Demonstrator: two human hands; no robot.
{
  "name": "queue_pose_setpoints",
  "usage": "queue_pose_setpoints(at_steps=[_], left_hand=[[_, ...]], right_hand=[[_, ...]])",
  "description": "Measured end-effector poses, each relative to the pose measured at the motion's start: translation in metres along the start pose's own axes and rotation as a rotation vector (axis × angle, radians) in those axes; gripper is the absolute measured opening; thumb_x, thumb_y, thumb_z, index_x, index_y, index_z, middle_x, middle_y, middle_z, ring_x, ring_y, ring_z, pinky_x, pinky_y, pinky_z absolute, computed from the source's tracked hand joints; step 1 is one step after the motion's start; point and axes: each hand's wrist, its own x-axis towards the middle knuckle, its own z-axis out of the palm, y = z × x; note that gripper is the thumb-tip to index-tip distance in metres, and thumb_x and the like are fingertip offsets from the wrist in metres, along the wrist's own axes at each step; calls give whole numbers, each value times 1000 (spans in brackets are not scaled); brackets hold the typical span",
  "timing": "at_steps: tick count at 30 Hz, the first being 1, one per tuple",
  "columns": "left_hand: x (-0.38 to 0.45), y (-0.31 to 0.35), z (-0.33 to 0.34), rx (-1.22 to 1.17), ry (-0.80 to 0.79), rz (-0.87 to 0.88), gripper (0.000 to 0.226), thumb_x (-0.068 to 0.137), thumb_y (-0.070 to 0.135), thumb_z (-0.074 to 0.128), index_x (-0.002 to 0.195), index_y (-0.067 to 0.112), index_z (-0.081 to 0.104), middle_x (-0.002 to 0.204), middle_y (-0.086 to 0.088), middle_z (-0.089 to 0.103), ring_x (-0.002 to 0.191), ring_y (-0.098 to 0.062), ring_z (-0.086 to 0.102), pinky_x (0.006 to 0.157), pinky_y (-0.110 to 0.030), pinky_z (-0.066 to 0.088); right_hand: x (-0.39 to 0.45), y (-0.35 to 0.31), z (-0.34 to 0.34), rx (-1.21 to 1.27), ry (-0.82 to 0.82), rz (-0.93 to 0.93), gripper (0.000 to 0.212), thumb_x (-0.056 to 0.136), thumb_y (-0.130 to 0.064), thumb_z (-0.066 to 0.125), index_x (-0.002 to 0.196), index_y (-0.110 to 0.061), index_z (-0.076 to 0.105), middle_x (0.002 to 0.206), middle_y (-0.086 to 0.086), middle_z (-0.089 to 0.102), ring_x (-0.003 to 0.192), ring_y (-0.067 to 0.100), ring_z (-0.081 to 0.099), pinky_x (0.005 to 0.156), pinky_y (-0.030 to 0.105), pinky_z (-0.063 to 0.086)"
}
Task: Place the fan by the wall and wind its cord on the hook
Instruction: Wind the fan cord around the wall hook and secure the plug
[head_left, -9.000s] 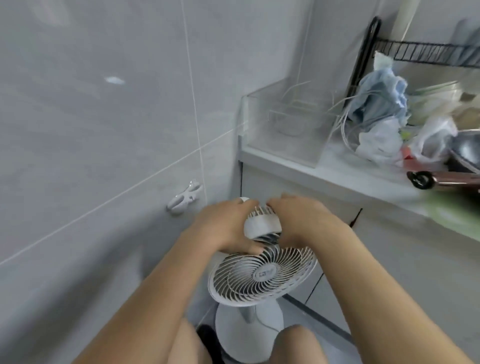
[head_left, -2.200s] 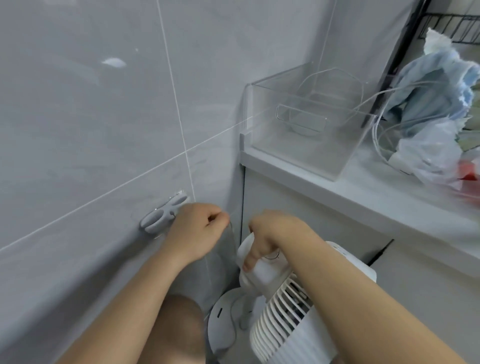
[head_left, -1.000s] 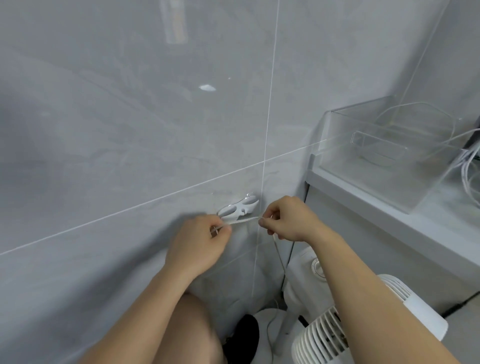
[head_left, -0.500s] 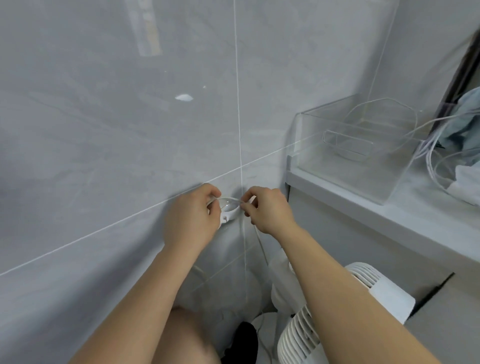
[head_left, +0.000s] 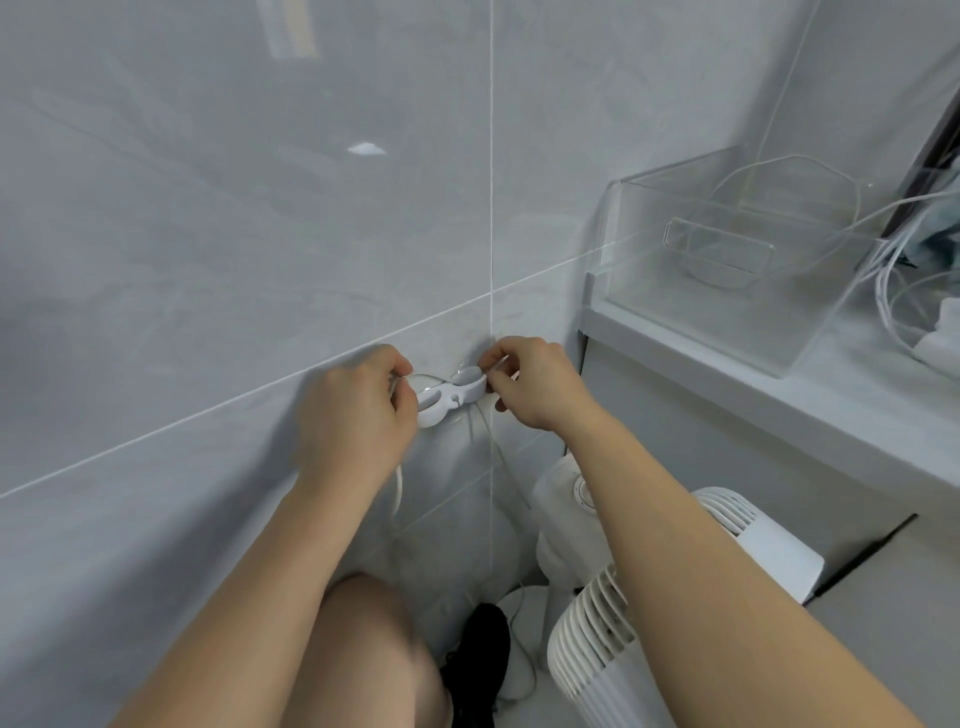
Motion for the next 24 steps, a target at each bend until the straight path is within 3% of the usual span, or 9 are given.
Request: queue_pose_setpoints(at_steps=[8, 14, 21, 24], left_hand=[[-24, -22, 7, -4, -51, -1, 7, 88, 14, 68, 90, 21, 67, 63, -2, 70, 64, -34, 68, 55, -42, 54], [-43, -28, 27, 75, -136, -59, 5, 94, 24, 60, 98, 24, 62, 77, -7, 74, 74, -41, 68, 56, -41, 51], [-55, -28, 53, 72, -227, -117, 11, 97, 24, 57, 100, 17, 65, 83, -14, 73, 84, -45, 65, 60, -41, 39], [-55, -29, 63, 24, -257, -146, 11, 96, 26, 57, 94, 20, 66, 82, -7, 75, 83, -40, 68, 64, -43, 51]], right_hand=[[-3, -3, 0, -19, -5, 31, 22, 88, -17, 51, 90, -30, 69, 82, -2, 76, 74, 21, 75, 75, 41, 62], [-3, -2, 2, -120, -144, 93, 23, 79, -24, 50, 78, -18, 73, 79, 2, 77, 75, 27, 74, 74, 46, 64], [-4, 2, 5, -160, -221, 75, 15, 80, -25, 57, 75, -20, 69, 80, 1, 76, 79, 25, 74, 77, 44, 63], [-4, 3, 0, -188, -190, 118, 15, 80, -31, 57, 76, -26, 70, 83, -4, 76, 81, 23, 74, 77, 39, 62]])
